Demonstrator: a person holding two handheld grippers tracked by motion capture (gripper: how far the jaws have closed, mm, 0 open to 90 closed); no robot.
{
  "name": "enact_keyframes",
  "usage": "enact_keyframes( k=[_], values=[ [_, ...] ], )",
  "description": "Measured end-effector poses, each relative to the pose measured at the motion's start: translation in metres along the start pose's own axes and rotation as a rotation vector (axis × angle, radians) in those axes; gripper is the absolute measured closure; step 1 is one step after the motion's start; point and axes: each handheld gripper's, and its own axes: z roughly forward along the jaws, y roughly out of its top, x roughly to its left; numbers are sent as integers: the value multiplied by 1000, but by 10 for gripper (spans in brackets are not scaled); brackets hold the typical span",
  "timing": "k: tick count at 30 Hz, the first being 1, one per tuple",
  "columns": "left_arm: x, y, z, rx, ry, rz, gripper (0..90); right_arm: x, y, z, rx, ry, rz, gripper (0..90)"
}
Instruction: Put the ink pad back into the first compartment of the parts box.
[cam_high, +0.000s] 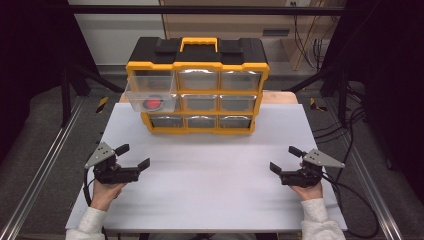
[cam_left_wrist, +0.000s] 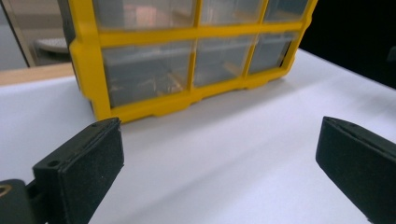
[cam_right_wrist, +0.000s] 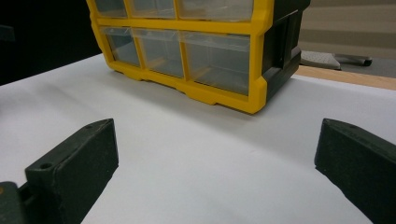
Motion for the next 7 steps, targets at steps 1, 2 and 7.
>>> enact_keyframes(
  k=[1,2,7],
  values=[
    [1,-5,1,27,21,11,7,0,0,1,2,1,-7,3],
    [2,-7,2,35,14,7,8,0,-1,1,5,1,-5,3],
    [3,-13,3,61,17,22,7,0,-1,2,11,0,-8,3]
  ],
)
